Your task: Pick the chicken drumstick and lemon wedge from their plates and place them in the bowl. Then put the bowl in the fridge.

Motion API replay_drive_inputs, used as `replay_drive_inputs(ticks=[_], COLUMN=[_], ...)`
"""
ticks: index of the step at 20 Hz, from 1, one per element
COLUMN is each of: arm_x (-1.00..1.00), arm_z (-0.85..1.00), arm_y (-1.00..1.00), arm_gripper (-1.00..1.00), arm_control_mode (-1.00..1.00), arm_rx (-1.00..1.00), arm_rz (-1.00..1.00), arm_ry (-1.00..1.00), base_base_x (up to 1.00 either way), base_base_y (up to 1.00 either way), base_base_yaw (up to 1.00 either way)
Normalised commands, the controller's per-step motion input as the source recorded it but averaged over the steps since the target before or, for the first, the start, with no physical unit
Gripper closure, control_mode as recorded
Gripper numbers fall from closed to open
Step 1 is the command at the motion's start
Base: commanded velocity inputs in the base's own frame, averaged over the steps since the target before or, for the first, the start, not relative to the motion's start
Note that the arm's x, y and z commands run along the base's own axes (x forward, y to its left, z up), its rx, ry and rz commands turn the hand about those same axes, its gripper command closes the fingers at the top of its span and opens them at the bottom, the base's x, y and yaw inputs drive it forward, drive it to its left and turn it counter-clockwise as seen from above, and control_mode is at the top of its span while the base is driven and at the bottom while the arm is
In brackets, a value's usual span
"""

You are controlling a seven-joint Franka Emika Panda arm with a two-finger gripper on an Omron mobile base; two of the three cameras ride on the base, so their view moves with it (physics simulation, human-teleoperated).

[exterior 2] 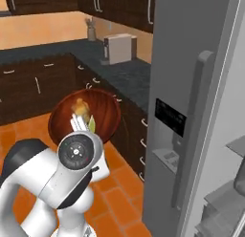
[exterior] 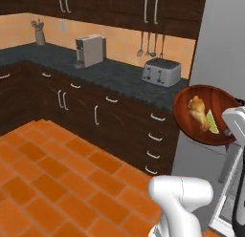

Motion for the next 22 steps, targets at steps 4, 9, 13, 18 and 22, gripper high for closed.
replay_drive_inputs(ticks=[4,9,13,18,22], arm_x=[0.0,0.0,0.0,0.0,0.0], arm_z=[0.0,0.0,0.0,0.0,0.0], arm_y=[0.0,0.0,0.0,0.0,0.0], arm_gripper=[1.0,1.0,1.0,1.0,1.0], arm_control_mode=[1.0,1.0,1.0,1.0,1.0], arm_rx=[0.0,0.0,0.0,0.0,0.0], arm_rz=[0.0,0.0,0.0,0.0,0.0], arm_ry=[0.0,0.0,0.0,0.0,0.0], base_base_x=[0.91,0.13,-0.05,0.27,0.83], base_base_y=[0.32,-0.06,0.0,-0.03,-0.18], base_base_yaw=[-0.61,-0.79,-0.85,-0.78,-0.36])
